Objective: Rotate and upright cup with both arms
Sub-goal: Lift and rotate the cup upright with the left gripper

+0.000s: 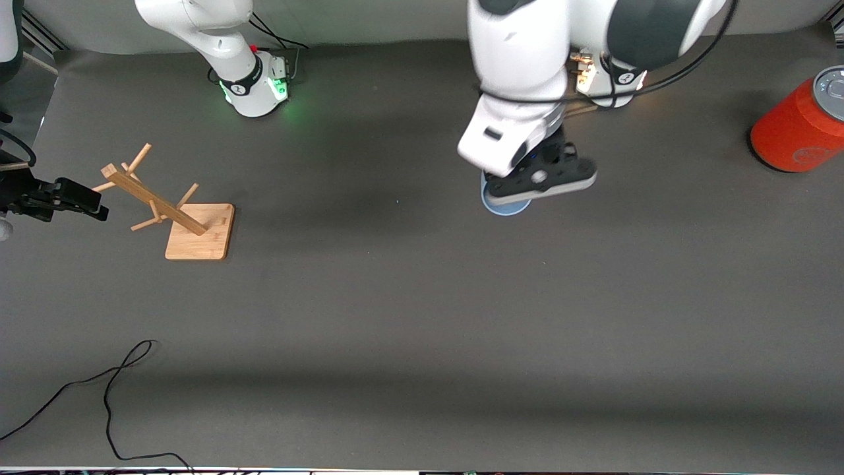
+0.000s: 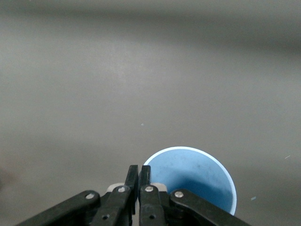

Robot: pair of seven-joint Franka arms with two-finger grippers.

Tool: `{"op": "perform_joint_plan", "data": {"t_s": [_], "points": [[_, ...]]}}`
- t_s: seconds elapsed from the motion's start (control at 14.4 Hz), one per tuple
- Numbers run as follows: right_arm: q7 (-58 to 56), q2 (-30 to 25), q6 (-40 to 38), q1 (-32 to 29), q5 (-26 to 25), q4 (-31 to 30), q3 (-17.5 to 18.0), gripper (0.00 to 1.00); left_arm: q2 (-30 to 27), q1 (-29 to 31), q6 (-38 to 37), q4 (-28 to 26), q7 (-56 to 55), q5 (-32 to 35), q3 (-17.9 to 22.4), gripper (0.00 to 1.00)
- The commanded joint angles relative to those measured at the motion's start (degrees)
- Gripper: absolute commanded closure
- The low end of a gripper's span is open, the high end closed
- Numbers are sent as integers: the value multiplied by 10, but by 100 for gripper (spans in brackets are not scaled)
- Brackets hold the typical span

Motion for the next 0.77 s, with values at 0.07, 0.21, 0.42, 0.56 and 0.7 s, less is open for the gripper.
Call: {"op": "perform_joint_plan", "data": {"t_s": [0.07, 0.21, 0.42, 0.56, 0.7], "points": [[6, -6, -3, 1, -2, -3, 2, 0, -146, 13, 147, -254, -99, -17, 0, 100], [7, -6, -3, 1, -2, -3, 2, 0, -189, 12, 221, -354, -155, -17, 0, 100], [7, -6, -3, 1, -2, -3, 2, 0, -189, 5, 325, -436, -254, -6, -1, 100], [7, -6, -3, 1, -2, -3, 2, 0, -167, 6, 380, -460, -296, 23, -1, 100], [7, -6, -2, 1, -2, -3, 2, 0, -122, 1, 404, -461, -367, 91, -1, 100]]}}
